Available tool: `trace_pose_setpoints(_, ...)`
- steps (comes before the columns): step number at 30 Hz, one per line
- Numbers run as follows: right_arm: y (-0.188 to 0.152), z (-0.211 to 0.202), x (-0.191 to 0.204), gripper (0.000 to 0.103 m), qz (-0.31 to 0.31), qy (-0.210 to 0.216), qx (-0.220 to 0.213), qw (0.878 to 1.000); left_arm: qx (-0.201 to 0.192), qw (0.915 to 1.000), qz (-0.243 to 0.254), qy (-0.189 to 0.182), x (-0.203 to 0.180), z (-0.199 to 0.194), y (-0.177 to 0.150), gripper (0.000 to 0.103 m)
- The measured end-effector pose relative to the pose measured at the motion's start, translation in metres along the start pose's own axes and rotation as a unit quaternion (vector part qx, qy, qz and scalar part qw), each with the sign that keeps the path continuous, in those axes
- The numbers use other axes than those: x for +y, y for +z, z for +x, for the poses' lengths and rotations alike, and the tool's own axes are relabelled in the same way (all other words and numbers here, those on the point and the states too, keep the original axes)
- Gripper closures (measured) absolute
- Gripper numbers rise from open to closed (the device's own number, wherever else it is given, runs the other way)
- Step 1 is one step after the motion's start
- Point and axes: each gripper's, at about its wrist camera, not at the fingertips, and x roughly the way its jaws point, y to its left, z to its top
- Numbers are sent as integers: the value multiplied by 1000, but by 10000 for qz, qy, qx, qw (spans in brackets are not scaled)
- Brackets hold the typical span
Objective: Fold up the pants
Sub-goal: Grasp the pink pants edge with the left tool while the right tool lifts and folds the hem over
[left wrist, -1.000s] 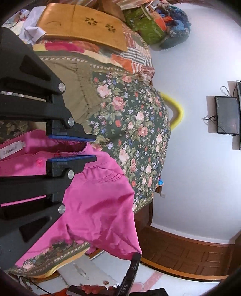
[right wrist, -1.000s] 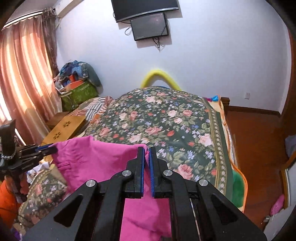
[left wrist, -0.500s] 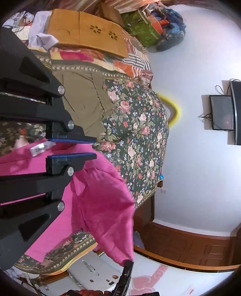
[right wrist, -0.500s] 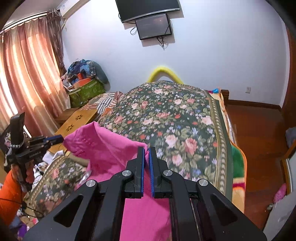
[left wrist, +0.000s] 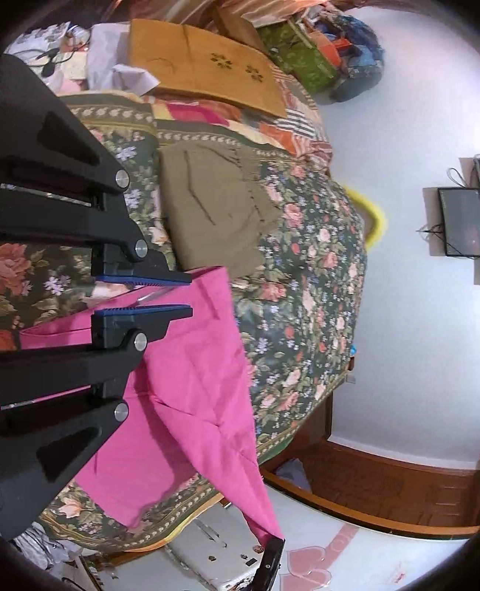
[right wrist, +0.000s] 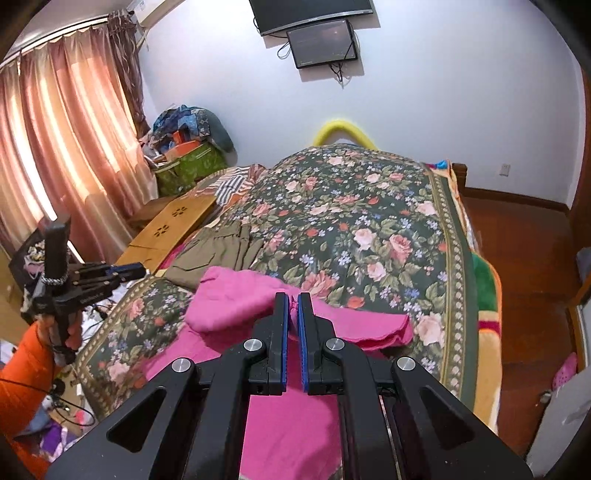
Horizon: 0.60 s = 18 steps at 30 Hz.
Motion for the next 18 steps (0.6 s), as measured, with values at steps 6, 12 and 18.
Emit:
trace_pose_setpoints(6,-6,-1,3,98,29,30,19,10000,273,9995,-123,103,-1,26,-25,38)
trace_pose_setpoints(12,-4,2,-2,98,101,102,33,9999,588,9980,244,63,-29,62,-35,25)
trace_pose_setpoints(18,-4,3,-7,98,206,186,45,9996,758,9954,472,355,-50,97,-32,14)
